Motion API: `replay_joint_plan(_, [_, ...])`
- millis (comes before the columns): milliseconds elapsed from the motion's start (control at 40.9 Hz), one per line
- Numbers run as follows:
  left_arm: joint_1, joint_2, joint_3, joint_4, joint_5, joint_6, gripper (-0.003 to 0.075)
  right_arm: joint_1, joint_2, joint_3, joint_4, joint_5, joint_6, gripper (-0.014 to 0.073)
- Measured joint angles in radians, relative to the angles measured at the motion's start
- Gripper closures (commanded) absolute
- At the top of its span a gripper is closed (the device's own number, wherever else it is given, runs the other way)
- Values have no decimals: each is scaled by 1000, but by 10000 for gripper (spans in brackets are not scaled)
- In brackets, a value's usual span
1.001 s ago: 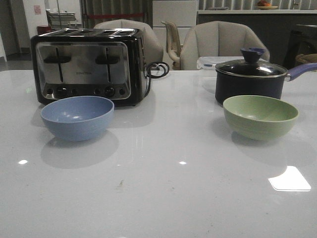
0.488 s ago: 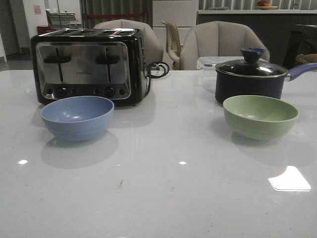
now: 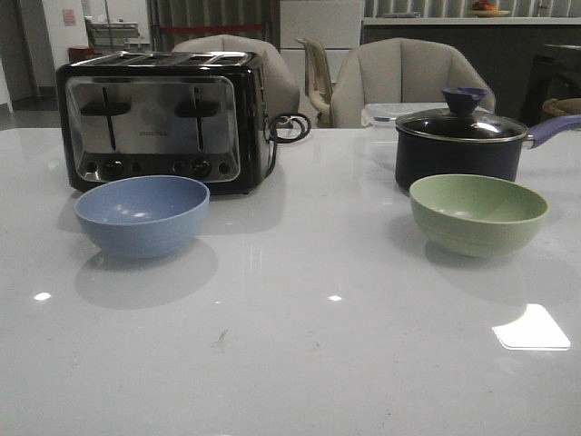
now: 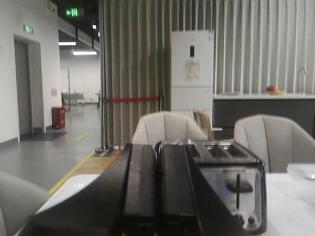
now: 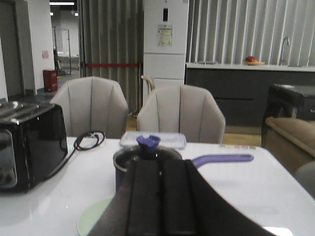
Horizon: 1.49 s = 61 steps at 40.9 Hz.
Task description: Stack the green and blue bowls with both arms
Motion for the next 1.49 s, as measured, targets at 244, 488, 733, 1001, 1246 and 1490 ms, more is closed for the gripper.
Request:
replay_joint_plan(244, [0,132,-276,0,265,0,622,0,162,-283,0,252,0,557])
replay_joint_plan(488, [-1,321,-411,0,522,0,622,0,369,-403,0,475,1,557])
replay_joint_plan(733, [-1,462,-409,-2,680,0,622,0,544,-403,0,660,1,557])
replay_joint_plan(1001, [-1,547,-407,-4,745,0,622,0,648,-403,0,705,1,557])
replay_joint_plan(1246, [-1,570,-407,-4,748,0,322,0,669,-403,0,705,1,330])
replay_joint_plan(1490, [-1,577,-407,-4,748,0,141,0,669,-403,0,696,1,90])
